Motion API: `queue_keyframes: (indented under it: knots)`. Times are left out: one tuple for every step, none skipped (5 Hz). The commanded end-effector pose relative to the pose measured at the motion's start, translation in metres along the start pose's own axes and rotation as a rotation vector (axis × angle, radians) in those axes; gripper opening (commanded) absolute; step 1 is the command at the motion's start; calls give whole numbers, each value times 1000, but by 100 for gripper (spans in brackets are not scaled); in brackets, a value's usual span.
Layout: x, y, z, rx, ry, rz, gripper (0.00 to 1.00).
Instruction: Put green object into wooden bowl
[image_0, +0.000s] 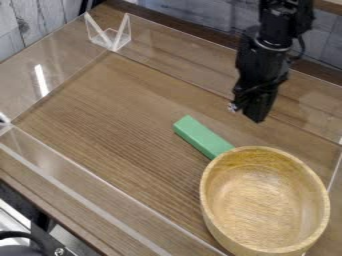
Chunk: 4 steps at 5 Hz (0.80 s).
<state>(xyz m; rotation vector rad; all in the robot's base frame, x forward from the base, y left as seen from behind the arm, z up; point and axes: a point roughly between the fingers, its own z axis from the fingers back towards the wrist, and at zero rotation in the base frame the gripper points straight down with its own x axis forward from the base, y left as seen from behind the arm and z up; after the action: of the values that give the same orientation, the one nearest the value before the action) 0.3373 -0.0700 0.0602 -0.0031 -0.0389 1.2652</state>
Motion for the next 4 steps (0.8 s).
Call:
queue_keyframes:
  knots:
    - [-7,-8,16,-74,-19,52,0]
    - [2,-9,11,-72,-24,69,0]
    - [12,-9,5,-70,-29,91,100]
    - [17,0,1,-65,-22,99,100]
